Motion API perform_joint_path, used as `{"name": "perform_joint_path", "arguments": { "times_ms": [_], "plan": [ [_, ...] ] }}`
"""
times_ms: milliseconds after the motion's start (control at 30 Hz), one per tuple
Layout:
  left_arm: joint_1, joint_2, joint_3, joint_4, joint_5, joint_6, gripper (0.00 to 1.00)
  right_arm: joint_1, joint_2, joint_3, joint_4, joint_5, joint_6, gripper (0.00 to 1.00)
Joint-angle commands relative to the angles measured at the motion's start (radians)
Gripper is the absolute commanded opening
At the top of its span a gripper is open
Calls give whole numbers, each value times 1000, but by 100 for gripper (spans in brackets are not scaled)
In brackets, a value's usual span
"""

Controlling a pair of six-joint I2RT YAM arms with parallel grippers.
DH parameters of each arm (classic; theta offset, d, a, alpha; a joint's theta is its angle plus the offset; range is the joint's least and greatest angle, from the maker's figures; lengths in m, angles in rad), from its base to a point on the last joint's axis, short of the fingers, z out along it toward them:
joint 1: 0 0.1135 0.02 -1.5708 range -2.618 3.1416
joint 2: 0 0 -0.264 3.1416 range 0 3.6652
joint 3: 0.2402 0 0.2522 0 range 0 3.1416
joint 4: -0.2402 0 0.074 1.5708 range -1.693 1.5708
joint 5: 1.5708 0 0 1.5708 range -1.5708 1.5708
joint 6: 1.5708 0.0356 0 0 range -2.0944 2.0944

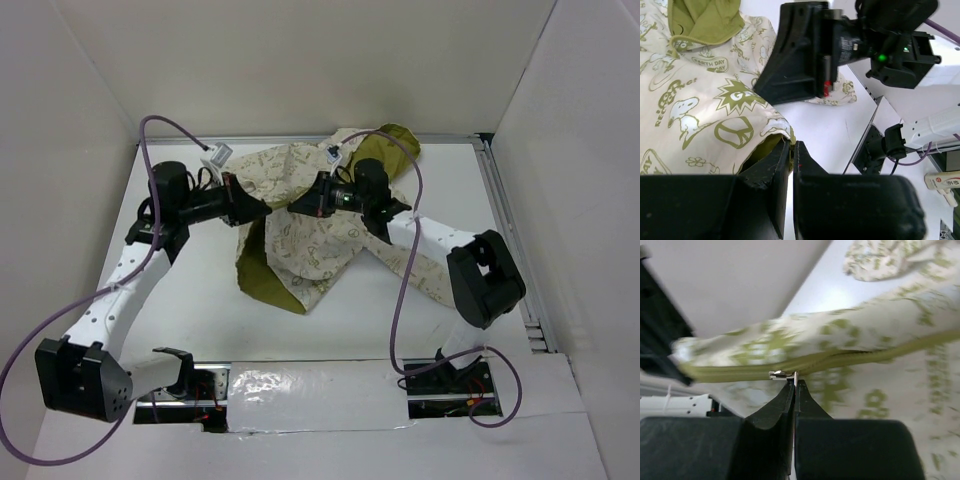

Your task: Zip up the jacket

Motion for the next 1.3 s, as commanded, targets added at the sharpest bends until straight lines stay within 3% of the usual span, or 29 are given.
{"name": "perform_joint_path", "arguments": {
  "times_ms": [0, 233, 367, 533, 667, 700, 733, 833, 1033, 1233, 1267],
  "plan": [
    [-5, -64, -7, -8, -3, 2, 0, -45, 38, 35, -89, 79, -46, 0],
    [-2, -145, -33, -44, -57, -33, 0, -125, 148, 185, -292, 283, -143, 0],
    [1, -215, -98, -124, -189, -160, 0, -189, 240, 393, -477, 461, -197, 0],
    [3, -361, -226, -277, -305, -291, 0, -250, 402, 614, -653, 571, -276, 0],
    [7, -476, -298, -487, -438, -406, 0, -317, 571, 962, -782, 722, -352, 0],
    [6, -488, -310, -487, -462, -426, 0, -328, 608, 963, -814, 722, -364, 0],
    [9, -499, -321, -554, -485, -441, 0, -339, 649, 1121, -844, 790, -373, 0],
    [18, -524, -350, -631, -515, -483, 0, -391, 800, 1393, -902, 871, -407, 0],
    [59, -444, -367, -691, -529, -532, 0, -476, 797, 1377, -764, 966, -442, 0],
    [133, -314, -358, -570, -460, -495, 0, -550, 756, 1354, -735, 775, -443, 0],
    [150, -302, -350, -538, -450, -487, 0, -551, 746, 1337, -729, 741, -453, 14]
  ]
}}
